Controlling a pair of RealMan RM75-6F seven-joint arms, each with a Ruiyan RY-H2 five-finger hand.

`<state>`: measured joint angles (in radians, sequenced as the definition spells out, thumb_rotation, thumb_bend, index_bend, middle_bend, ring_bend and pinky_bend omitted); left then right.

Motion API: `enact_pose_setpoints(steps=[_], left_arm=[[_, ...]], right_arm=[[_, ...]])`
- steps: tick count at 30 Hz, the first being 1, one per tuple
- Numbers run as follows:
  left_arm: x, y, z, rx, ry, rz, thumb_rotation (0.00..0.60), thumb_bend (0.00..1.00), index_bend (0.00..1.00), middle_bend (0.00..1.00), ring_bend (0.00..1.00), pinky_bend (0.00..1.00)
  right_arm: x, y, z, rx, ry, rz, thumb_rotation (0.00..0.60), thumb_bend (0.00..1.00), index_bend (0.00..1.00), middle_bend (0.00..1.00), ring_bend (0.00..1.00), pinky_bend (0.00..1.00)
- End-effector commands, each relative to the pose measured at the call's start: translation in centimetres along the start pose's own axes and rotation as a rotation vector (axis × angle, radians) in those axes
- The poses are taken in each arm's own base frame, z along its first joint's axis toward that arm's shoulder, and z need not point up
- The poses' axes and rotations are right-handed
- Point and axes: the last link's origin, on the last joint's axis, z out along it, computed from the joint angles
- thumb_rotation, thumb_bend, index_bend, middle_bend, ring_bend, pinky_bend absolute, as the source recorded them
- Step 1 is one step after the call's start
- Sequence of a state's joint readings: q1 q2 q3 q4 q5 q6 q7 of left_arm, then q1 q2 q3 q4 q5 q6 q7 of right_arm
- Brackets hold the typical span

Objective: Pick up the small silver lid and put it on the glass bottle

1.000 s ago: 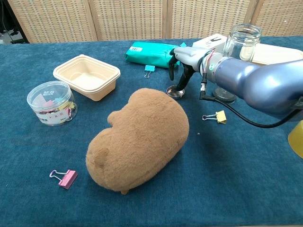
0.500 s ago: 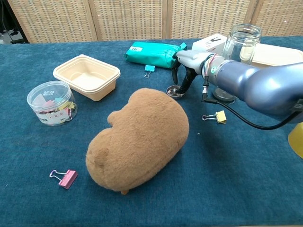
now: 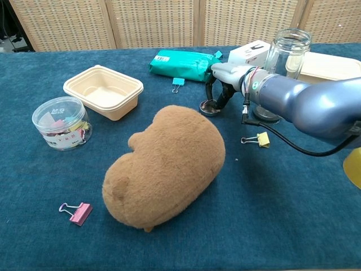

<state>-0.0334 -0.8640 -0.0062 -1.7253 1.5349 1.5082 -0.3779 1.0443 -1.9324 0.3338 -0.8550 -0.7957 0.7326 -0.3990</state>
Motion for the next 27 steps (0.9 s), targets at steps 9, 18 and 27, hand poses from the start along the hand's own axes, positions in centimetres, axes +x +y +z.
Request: enact_pose_setpoints(steps=[9,18,27], left_arm=[[-0.1,0.2,-0.1,-0.009,-0.003,0.0,0.6,0.0,0.0,0.0,0.0,0.0],[-0.1,0.2,-0.2,-0.017,-0.008,0.005,0.6,0.0,0.0,0.0,0.0,0.0],[-0.3,0.4,-0.3,-0.025,-0.011,0.008,0.6,0.0,0.0,0.0,0.0,0.0]], right_arm=[[2.0,-0.7,-0.8,0.044,0.061,0.041,0.6,0.6,0.63,0.0,0.0,0.0],[6.4,-1.3,-2.7,0.079,0.188,0.05,0.6,0.6,0.64,0.0,0.0,0.0],[12.6,-2.8,-5.3,0.143,0.286,0.076,0.6,0.61,0.65,0.0,0.0,0.0]])
